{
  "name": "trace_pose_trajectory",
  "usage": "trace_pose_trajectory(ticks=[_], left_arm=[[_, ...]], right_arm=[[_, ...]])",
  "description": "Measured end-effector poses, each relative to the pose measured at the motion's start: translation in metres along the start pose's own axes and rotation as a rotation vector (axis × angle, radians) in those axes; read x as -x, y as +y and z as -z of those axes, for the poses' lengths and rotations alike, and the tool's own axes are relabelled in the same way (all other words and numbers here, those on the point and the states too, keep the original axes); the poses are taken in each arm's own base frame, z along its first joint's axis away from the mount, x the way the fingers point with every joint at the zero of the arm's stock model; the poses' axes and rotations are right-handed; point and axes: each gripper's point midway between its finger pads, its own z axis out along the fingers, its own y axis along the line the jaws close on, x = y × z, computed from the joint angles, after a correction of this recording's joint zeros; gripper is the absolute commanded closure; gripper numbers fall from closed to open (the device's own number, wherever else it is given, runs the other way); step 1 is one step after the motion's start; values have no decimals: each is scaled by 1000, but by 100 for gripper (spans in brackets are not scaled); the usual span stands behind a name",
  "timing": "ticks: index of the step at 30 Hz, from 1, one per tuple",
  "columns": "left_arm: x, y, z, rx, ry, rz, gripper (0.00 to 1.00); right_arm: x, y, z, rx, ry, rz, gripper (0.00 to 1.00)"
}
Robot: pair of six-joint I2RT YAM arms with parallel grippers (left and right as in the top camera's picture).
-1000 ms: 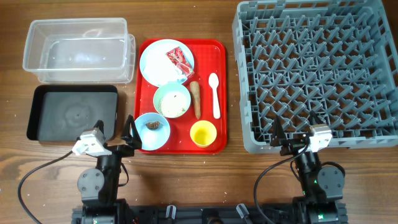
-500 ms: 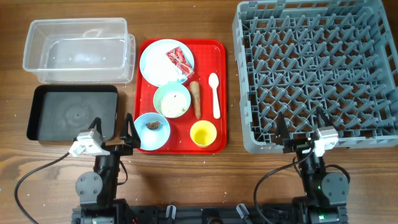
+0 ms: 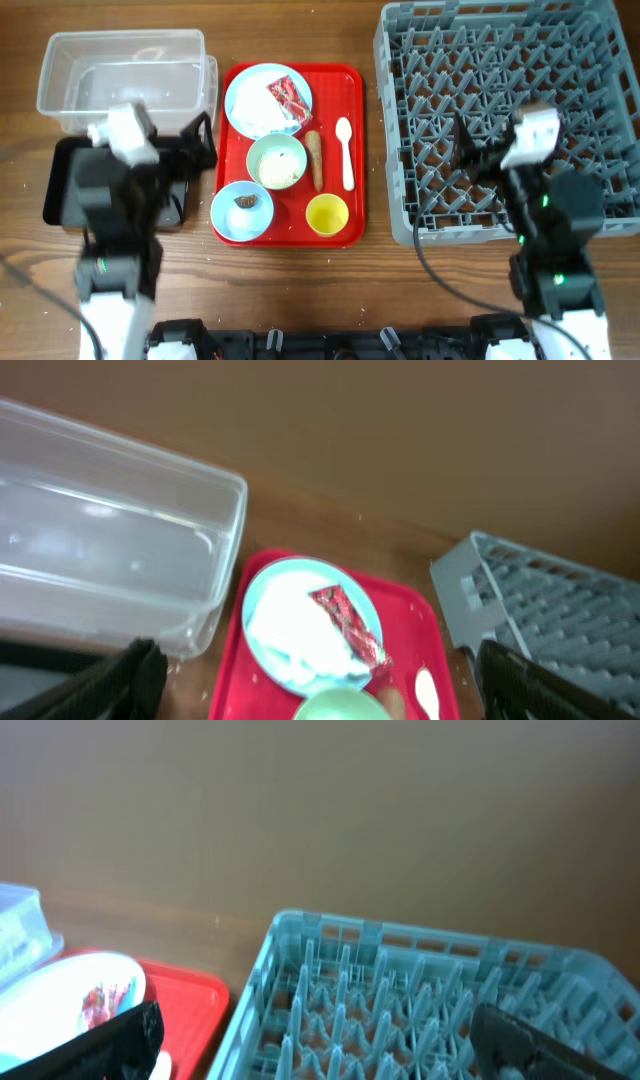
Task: Sort waste into correct bins and load items into the dishwasher rack
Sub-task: 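Reach the left gripper to the light-blue plate and grasp its rim, then tip the plate over the clear bin to dump tissue and wrapper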
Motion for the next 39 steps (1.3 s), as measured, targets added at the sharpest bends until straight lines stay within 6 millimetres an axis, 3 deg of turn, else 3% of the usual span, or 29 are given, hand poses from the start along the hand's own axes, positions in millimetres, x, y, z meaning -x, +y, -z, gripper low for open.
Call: trace_pose_trajectory(ticks=[2, 5, 8, 11, 13, 15, 18, 20, 22, 25, 35, 36, 37, 38, 39], left_arm=[[1, -3, -24, 38, 186, 23, 0], [21, -25, -71, 64, 394, -1, 0], [31, -50, -122, 88, 506, -42, 0], [2, -66, -171, 80, 590, -83, 0], [-39, -66, -194, 79, 682, -86, 0], [-72, -67, -206, 75, 762, -79, 0], [-89, -65, -210, 116, 796, -33, 0], [-102, -53, -214, 213, 812, 58, 0], [-127, -36, -226, 299, 844, 115, 0], [-156, -23, -239, 373, 865, 120, 0], [-192, -16, -257, 460, 846, 26, 1], [-198, -12, -260, 469, 851, 22, 17], [-197, -12, -261, 472, 846, 18, 57], [-198, -10, -261, 483, 843, 14, 90], [-198, -8, -261, 495, 839, 11, 96]], right_arm=[[6, 1, -11, 25, 110, -7, 0], [15, 0, -28, 52, 287, -22, 0], [0, 1, -40, 72, 451, -40, 0], [-20, 3, -52, 86, 532, -50, 0], [-29, 4, -56, 89, 563, -53, 0], [-37, 7, -55, 107, 597, -62, 0], [-42, 11, -54, 127, 618, -71, 0], [-43, 11, -53, 128, 622, -71, 0], [-43, 11, -53, 128, 624, -71, 0], [-48, 12, -56, 133, 639, -74, 0], [-68, 14, -62, 134, 708, -106, 0], [-68, 14, -61, 135, 710, -107, 0], [-69, 14, -61, 135, 711, -107, 0], [-69, 14, -61, 135, 711, -107, 0], [-69, 14, -61, 135, 711, -107, 0]])
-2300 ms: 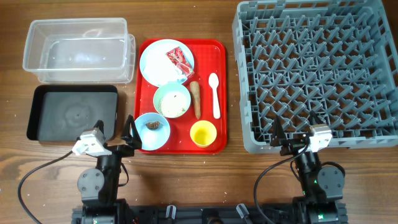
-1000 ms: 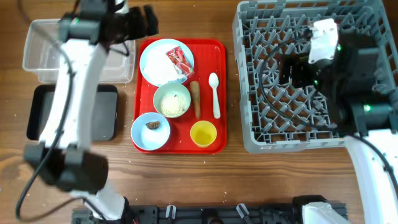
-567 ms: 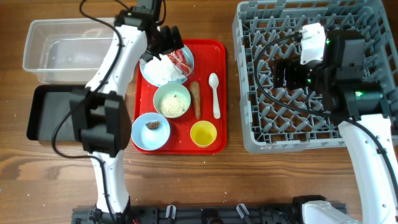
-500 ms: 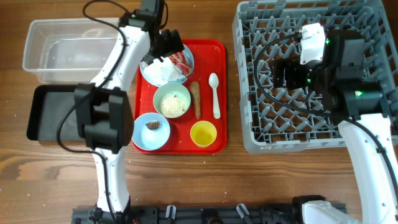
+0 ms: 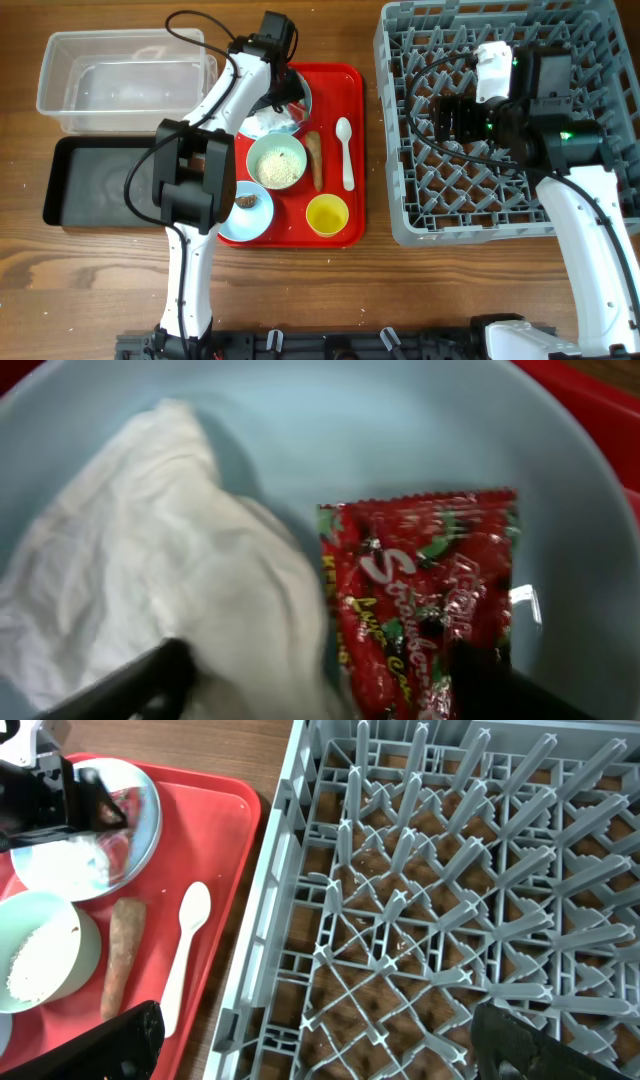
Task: Sort waste into correct bins and load items into the dishwasher rack
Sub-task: 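Tip the plate over the clear bin to dump tissue and wrapper, then set the empty plate back on the red tray with the left gripper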
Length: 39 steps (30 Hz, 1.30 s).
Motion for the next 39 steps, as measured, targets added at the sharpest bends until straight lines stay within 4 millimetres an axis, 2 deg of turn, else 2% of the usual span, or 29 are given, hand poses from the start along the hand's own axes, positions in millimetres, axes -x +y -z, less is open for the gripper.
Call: trace_pose_trajectory(ticks=[6, 8, 10, 12, 14, 15, 16, 17, 18, 19, 20, 21, 23, 24, 25, 26, 27, 29, 32, 34, 36, 39], left_arm=[[0, 4, 0, 15, 5, 4, 96], [-8, 9, 6, 35, 50, -2, 96], [-5, 6, 20, 24, 50, -1, 96], [10, 1, 53, -20, -11, 7, 96], [29, -4, 111, -91, -111, 22, 96], [39, -3, 149, -135, -176, 31, 96], [51, 3, 187, -178, -244, 48, 96], [59, 13, 210, -197, -287, 72, 96], [72, 32, 230, -202, -331, 112, 96], [80, 48, 235, -189, -353, 141, 96], [90, 66, 237, -164, -371, 177, 96], [107, 110, 230, -91, -392, 256, 96], [124, 159, 216, -3, -405, 356, 92], [132, 177, 203, 26, -406, 395, 69], [136, 193, 186, 59, -389, 425, 29], [138, 201, 172, 78, -372, 438, 11], [139, 209, 155, 96, -351, 452, 4], [136, 214, 123, 127, -302, 456, 0], [136, 213, 119, 127, -301, 443, 0], [134, 206, 119, 104, -278, 369, 1], [125, 194, 125, 47, -234, 292, 2], [79, 164, 172, -67, -110, 185, 3]], right_arm=[[-1, 0, 0, 0, 4, -1, 0], [-1, 0, 0, 0, 4, -1, 0], [-1, 0, 0, 0, 4, -1, 0], [-1, 0, 0, 0, 4, -1, 0], [-1, 0, 0, 0, 3, -1, 0], [-1, 0, 0, 0, 3, -1, 0], [-1, 0, 0, 0, 2, 0, 0], [-1, 0, 0, 0, 3, 0, 0], [-1, 0, 0, 0, 2, 0, 0], [-1, 0, 0, 0, 2, 0, 0], [-1, 0, 0, 0, 2, 0, 0], [-1, 0, 0, 0, 3, -1, 0], [-1, 0, 0, 1, 3, 0, 0], [-1, 0, 0, 1, 2, -1, 0], [0, 0, 0, 0, 1, 0, 0], [0, 0, 0, 0, -1, 0, 0], [0, 0, 0, 0, -1, 0, 0], [0, 0, 0, 0, -1, 0, 0], [0, 0, 0, 0, 0, 0, 0], [0, 0, 0, 0, 0, 0, 0], [0, 0, 0, 0, -1, 0, 0], [2, 1, 0, 4, -6, -34, 0]])
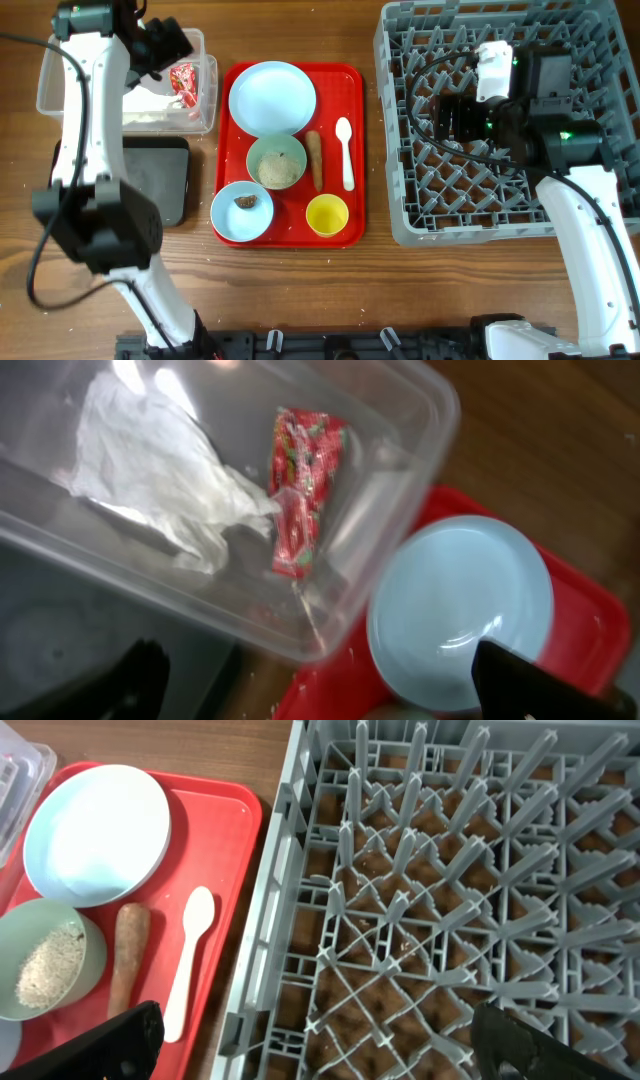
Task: Sort waste into correct bins and load items into the dishwasher rack
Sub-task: 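Set the empty plate back on the red tray with the left gripper, then grasp the green bowl of rice with the left gripper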
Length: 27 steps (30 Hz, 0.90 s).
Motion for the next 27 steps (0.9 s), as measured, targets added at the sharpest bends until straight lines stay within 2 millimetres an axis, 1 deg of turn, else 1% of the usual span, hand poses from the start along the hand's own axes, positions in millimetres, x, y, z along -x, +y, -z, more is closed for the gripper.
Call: trace_pose_trajectory(ticks=[1, 2, 3, 4, 5, 6, 7, 8, 9, 10, 11, 12, 13, 14, 16, 18, 20, 24, 26, 27], left_arm=[[-24, -10, 23, -24, 55, -35, 3], [-39, -21, 39, -48, 75, -70, 5], [-55, -29, 49, -57, 110, -101, 8], [-66, -39, 53, -72, 131, -129, 10], [-82, -49, 53, -71, 171, -169, 10], [-93, -59, 53, -76, 188, -205, 11], [-110, -75, 51, -87, 209, -255, 11], [-122, -86, 49, -95, 224, -289, 12], [-133, -94, 46, -98, 237, -319, 16], [-151, -106, 36, -103, 257, -367, 33], [-172, -115, 25, -103, 288, -417, 43], [-186, -125, 12, -117, 292, -457, 51], [-200, -127, 0, -114, 311, -491, 54], [-218, -130, -16, -116, 321, -523, 55], [-243, -130, -37, -114, 343, -566, 56], [-257, -128, -54, -116, 346, -582, 60], [-264, -124, -62, -113, 353, -589, 60], [-273, -116, -80, -97, 371, -592, 76], [-279, -111, -88, -78, 390, -593, 76], [-277, -113, -90, -81, 381, -593, 76]], right_arm=[[1, 0, 0, 1, -2, -9, 0], [2, 1, 0, 4, -7, -19, 0], [2, 1, 0, 5, -9, -23, 0], [3, 1, 0, 7, -11, -24, 0], [3, 1, 0, 7, -13, -27, 0], [4, 1, 0, 7, -15, -27, 0], [4, 1, 0, 7, -16, -30, 0], [4, 1, 0, 7, -17, -31, 0], [5, 1, 0, 7, -21, -30, 0], [6, 1, 0, 7, -23, -30, 0], [6, 1, 0, 7, -24, -29, 0], [6, 1, 0, 7, -26, -29, 0], [7, 1, 0, 6, -27, -29, 0], [7, 1, 0, 6, -29, -29, 0], [7, 1, 0, 6, -28, -29, 0], [7, 1, 0, 6, -28, -29, 0], [7, 1, 0, 6, -27, -29, 0], [7, 1, 0, 6, -27, -29, 0], [7, 1, 0, 6, -27, -29, 0], [7, 1, 0, 6, -27, -29, 0]])
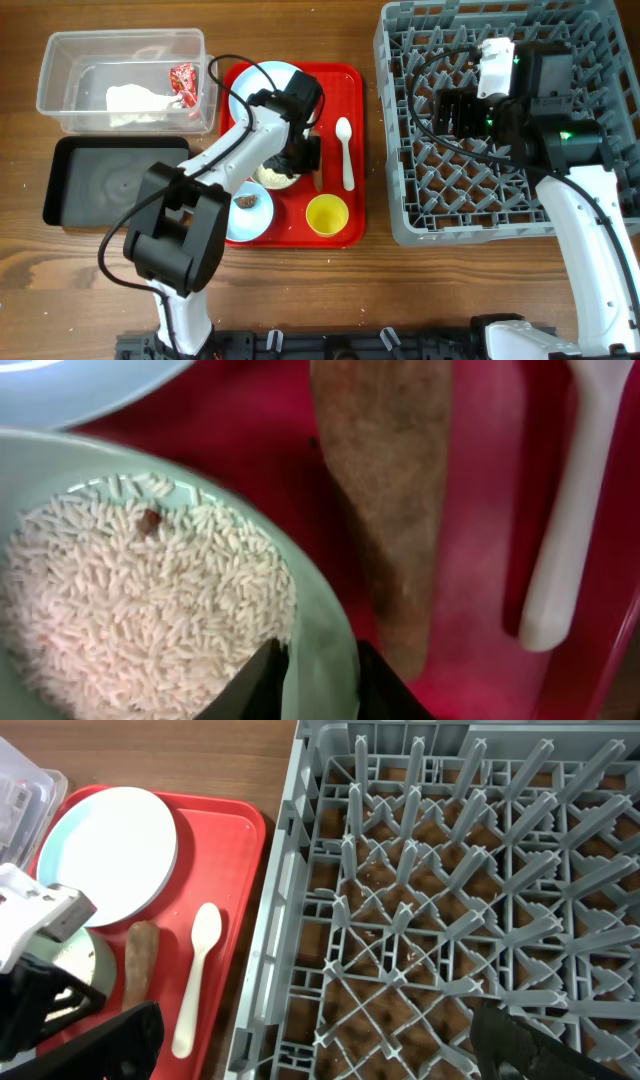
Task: Sort waste into correct bins and load items into the dishwasher rack
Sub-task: 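Grasp the green bowl of rice with the left gripper, then tilt the green bowl over the black tray to pour out the rice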
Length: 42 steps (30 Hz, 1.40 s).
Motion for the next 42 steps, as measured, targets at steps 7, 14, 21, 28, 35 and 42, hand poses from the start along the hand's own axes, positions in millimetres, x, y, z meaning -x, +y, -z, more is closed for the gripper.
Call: trace_pose_trajectory(ticks=[7, 14, 21, 28, 35, 42], left_arm=[[-1, -11, -17, 18, -2, -39, 95], [0, -5, -11, 61, -10, -44, 96], [3, -17, 44, -31, -8, -17, 96], [-4, 97, 154, -175, -103, 330, 96], [-8, 191, 151, -441, -221, 447, 96], [-32, 263, 146, -768, -505, 619, 96]], right_arm=[[-3, 0, 0, 0, 11, -2, 0], [-4, 0, 0, 0, 15, -3, 0], [-3, 0, 0, 0, 13, -2, 0], [0, 1, 0, 3, -2, -15, 0], [2, 1, 0, 4, -7, -25, 0], [4, 1, 0, 4, -15, -24, 0]])
